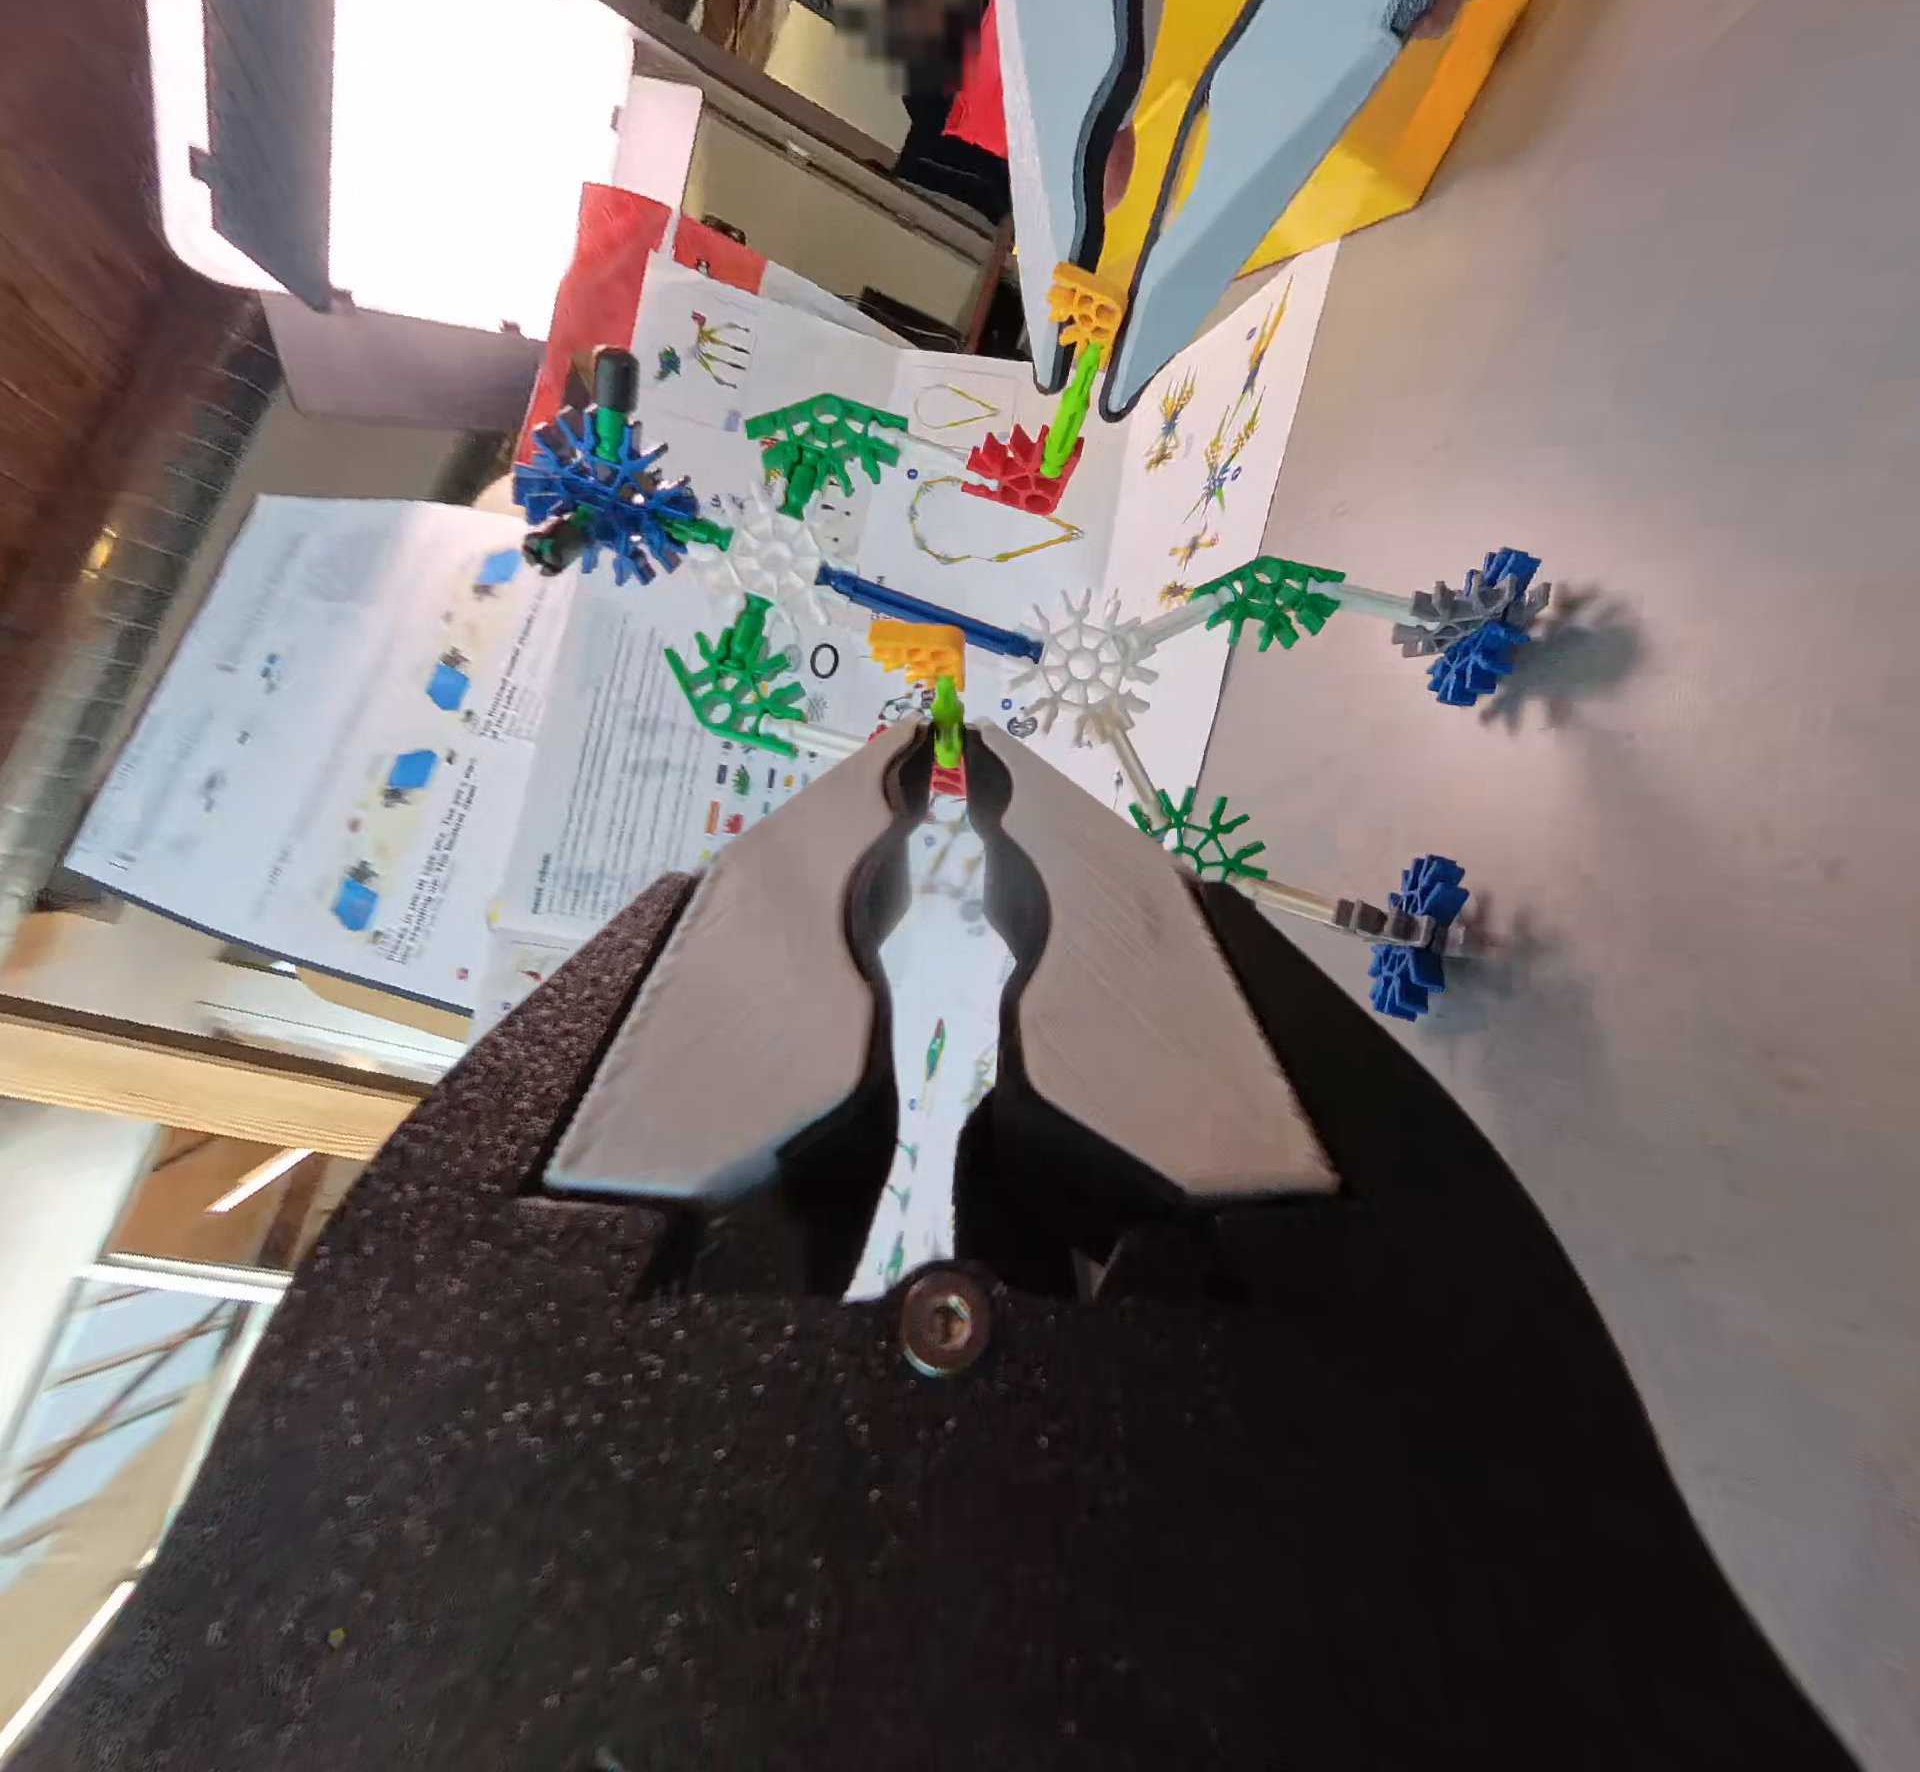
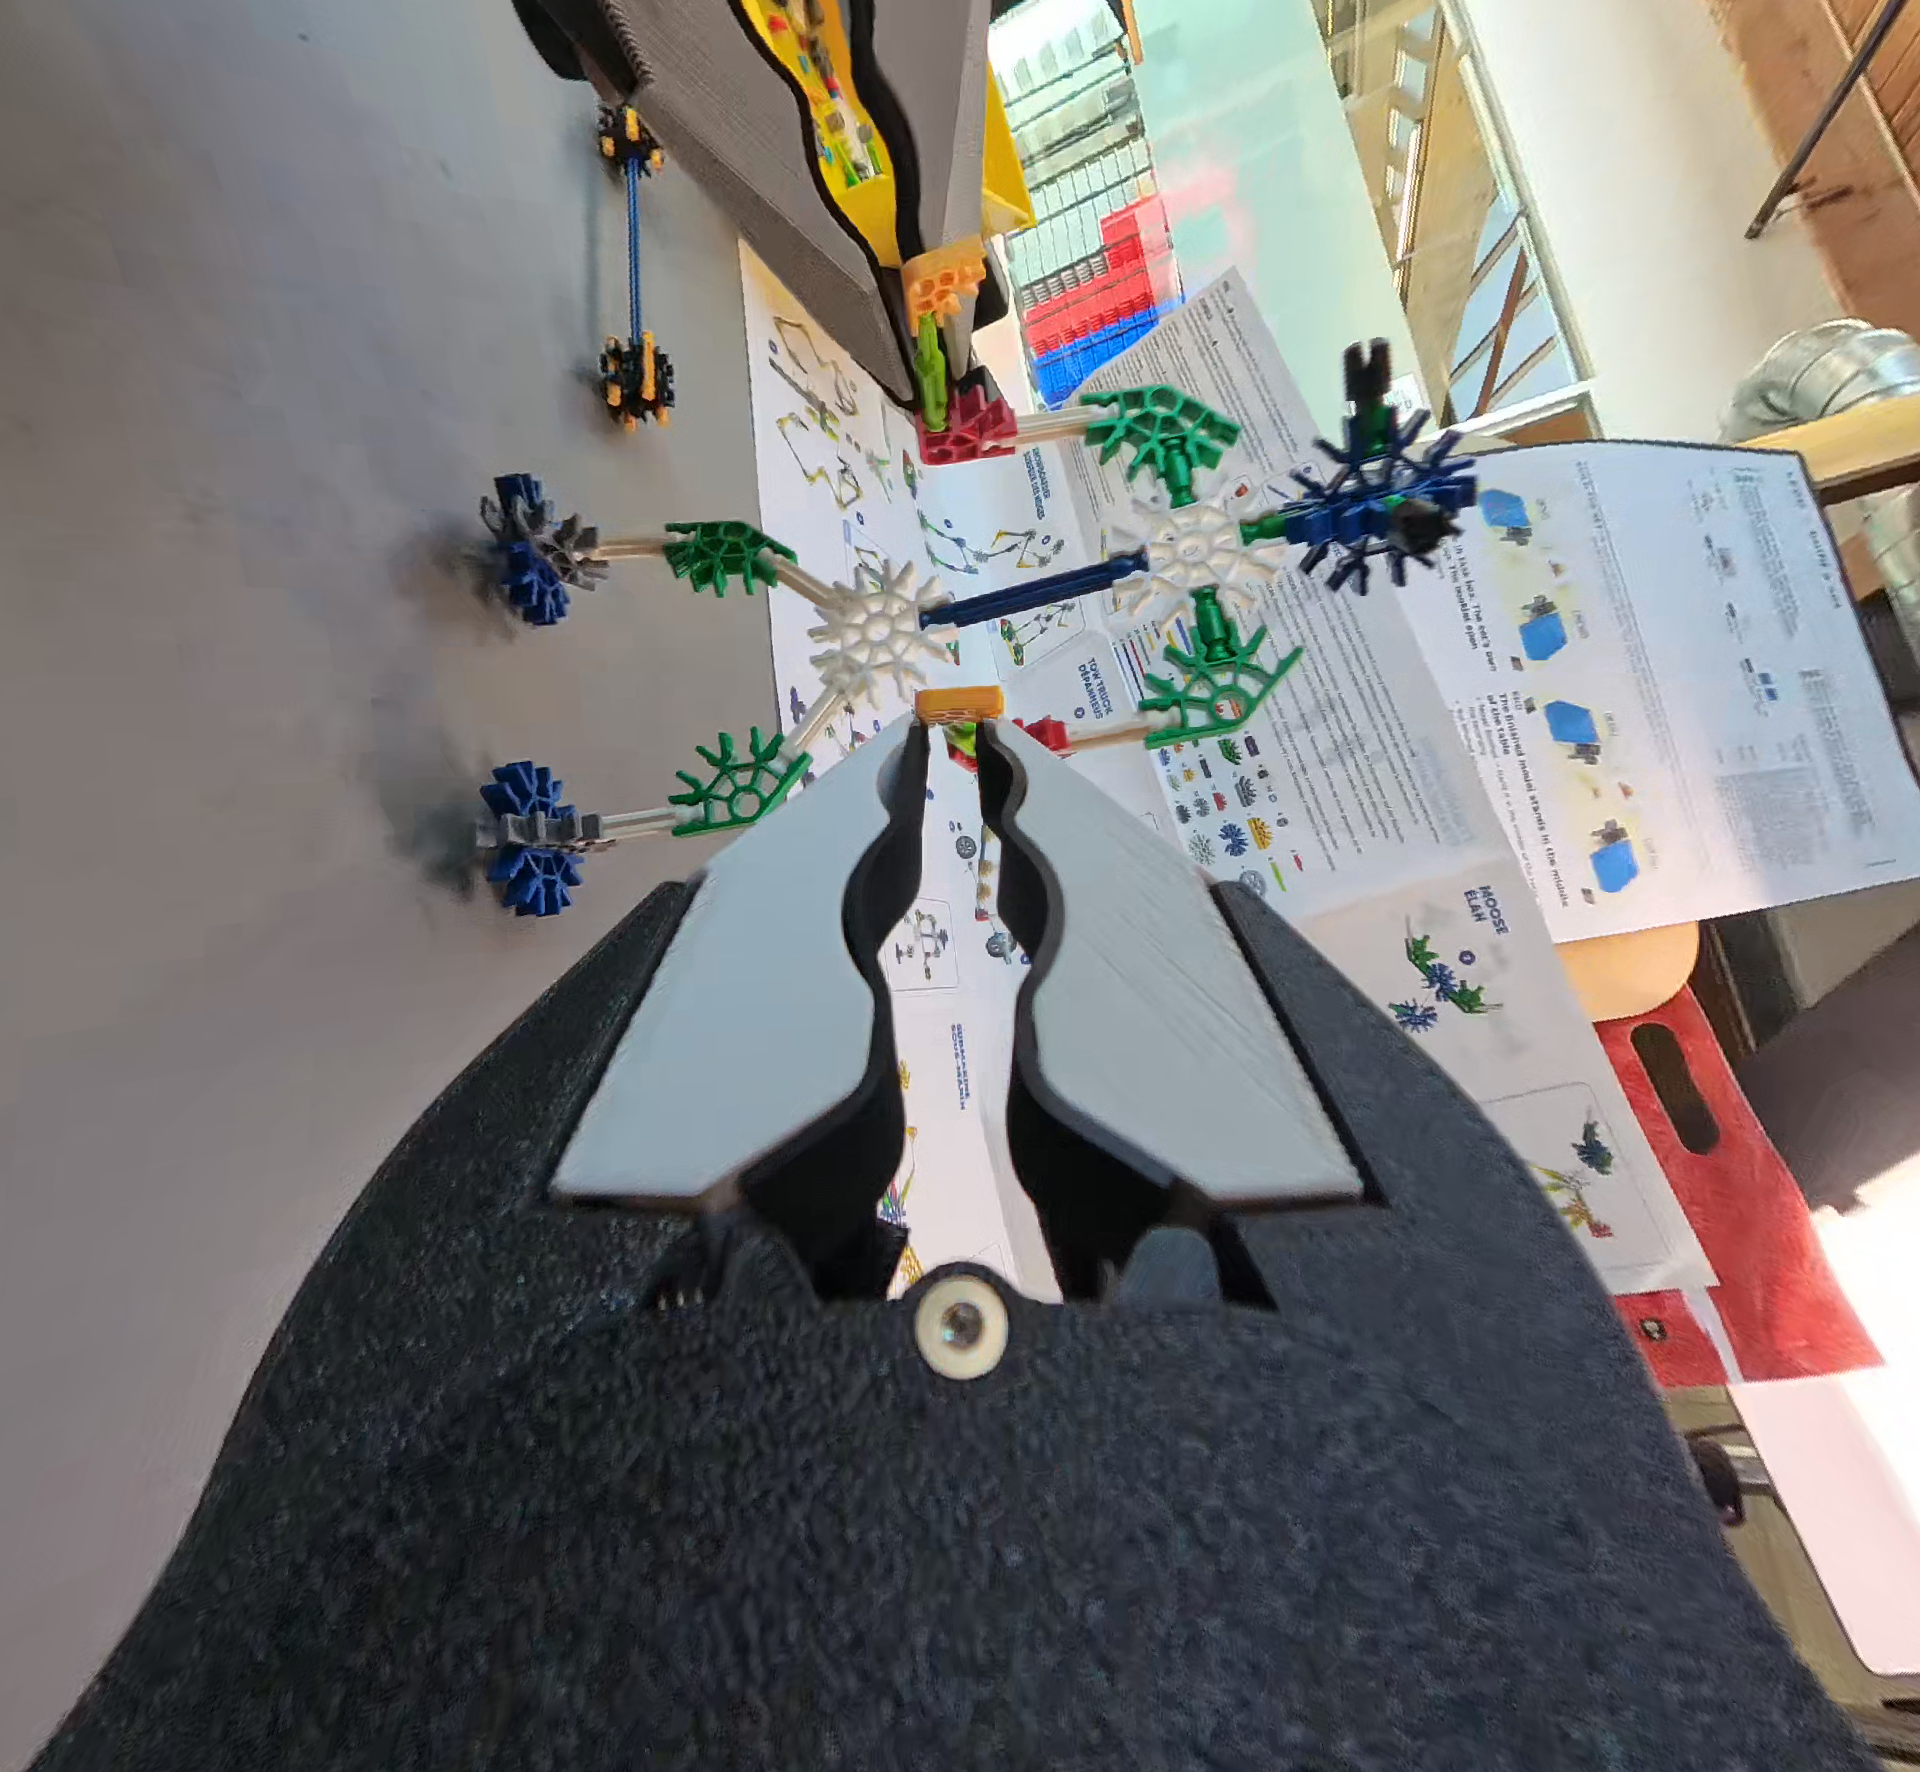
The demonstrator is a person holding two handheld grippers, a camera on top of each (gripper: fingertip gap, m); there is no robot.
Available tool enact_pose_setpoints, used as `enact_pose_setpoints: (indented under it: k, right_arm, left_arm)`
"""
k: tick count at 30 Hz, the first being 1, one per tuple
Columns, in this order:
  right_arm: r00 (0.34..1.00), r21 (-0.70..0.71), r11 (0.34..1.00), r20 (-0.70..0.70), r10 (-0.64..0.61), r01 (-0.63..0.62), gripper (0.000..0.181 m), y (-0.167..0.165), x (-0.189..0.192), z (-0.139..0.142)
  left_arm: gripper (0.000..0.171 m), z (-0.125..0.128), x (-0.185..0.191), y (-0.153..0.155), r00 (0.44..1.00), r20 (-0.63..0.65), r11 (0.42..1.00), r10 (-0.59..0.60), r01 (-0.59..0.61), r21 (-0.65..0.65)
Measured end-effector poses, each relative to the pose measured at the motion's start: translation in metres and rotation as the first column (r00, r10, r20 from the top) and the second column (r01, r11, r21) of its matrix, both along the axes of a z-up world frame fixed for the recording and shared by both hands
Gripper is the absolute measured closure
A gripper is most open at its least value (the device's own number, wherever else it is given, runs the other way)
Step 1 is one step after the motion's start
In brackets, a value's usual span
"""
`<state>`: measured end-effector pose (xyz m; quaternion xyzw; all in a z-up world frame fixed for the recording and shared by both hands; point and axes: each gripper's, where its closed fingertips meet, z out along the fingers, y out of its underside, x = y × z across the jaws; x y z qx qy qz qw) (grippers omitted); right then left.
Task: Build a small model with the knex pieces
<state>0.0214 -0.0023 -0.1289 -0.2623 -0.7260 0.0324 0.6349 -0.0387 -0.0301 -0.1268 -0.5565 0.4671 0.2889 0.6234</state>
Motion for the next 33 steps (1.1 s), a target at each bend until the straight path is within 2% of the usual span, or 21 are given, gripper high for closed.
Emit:
enact_pose_setpoints:
  k: [3,4,7,11,12,13,15,16,17,18,21,25,29,33]
  right_arm:
    - [1.0,0.024,1.0,-0.007,0.017,-0.017,0.172,-0.012,0.014,-0.013]
    - [1.0,0.013,1.0,0.002,0.017,-0.017,0.181,-0.017,0.019,-0.017]
    - [1.0,-0.049,0.999,0.018,0.026,-0.025,0.177,-0.033,0.032,-0.03]
    - [0.994,-0.305,0.952,0.083,0.068,-0.04,0.175,-0.055,0.043,-0.049]
    - [0.991,-0.404,0.914,0.102,0.086,-0.038,0.175,-0.06,0.046,-0.053]
    - [0.982,-0.537,0.843,0.142,0.127,-0.032,0.174,-0.068,0.051,-0.061]
    - [0.945,-0.81,0.585,0.228,0.235,0.05,0.149,-0.088,0.063,-0.075]
    - [0.935,-0.882,0.465,0.229,0.271,0.081,0.141,-0.093,0.067,-0.075]
    - [0.933,-0.913,0.398,0.22,0.284,0.094,0.14,-0.095,0.069,-0.074]
    - [0.935,-0.912,0.395,0.232,0.269,0.112,0.14,-0.092,0.07,-0.075]
    - [0.911,-0.837,0.496,0.365,0.193,0.23,0.14,-0.08,0.073,-0.095]
    - [0.887,-0.767,0.579,0.436,0.151,0.278,0.145,-0.082,0.072,-0.11]
    - [0.901,-0.728,0.631,0.422,0.104,0.268,0.15,-0.073,0.074,-0.109]
    - [0.912,-0.696,0.683,0.395,0.108,0.22,0.153,-0.073,0.068,-0.106]
  left_arm:
    - [0.164,-0.015,0.009,-0.013,0.998,-0.065,0.999,-0.027,0.029,0.031]
    - [0.164,-0.019,0.012,-0.019,0.996,-0.079,0.999,-0.04,0.043,0.03]
    - [0.163,-0.026,0.019,-0.034,0.991,-0.107,0.997,-0.075,0.077,0.012]
    - [0.162,-0.038,0.027,-0.049,0.989,-0.089,0.992,-0.118,0.113,-0.062]
    - [0.161,-0.041,0.028,-0.053,0.988,-0.091,0.989,-0.127,0.12,-0.081]
    - [0.162,-0.046,0.03,-0.056,0.986,-0.101,0.987,-0.135,0.125,-0.1]
    - [0.163,-0.056,0.034,-0.064,0.981,-0.121,0.981,-0.15,0.132,-0.144]
    - [0.165,-0.063,0.037,-0.066,0.978,-0.135,0.977,-0.157,0.134,-0.167]
    - [0.167,-0.072,0.038,-0.069,0.974,-0.157,0.972,-0.162,0.131,-0.193]
    - [0.169,-0.08,0.039,-0.07,0.969,-0.184,0.969,-0.165,0.124,-0.213]
    - [0.167,-0.098,0.042,-0.073,0.96,-0.218,0.954,-0.177,0.113,-0.277]
    - [0.165,-0.099,0.039,-0.077,0.967,-0.179,0.933,-0.182,0.112,-0.342]
    - [0.157,-0.104,0.024,-0.081,0.991,0.049,0.86,-0.123,0.131,-0.493]
    - [0.148,-0.109,0.025,-0.076,0.967,0.245,0.787,-0.07,0.205,-0.583]
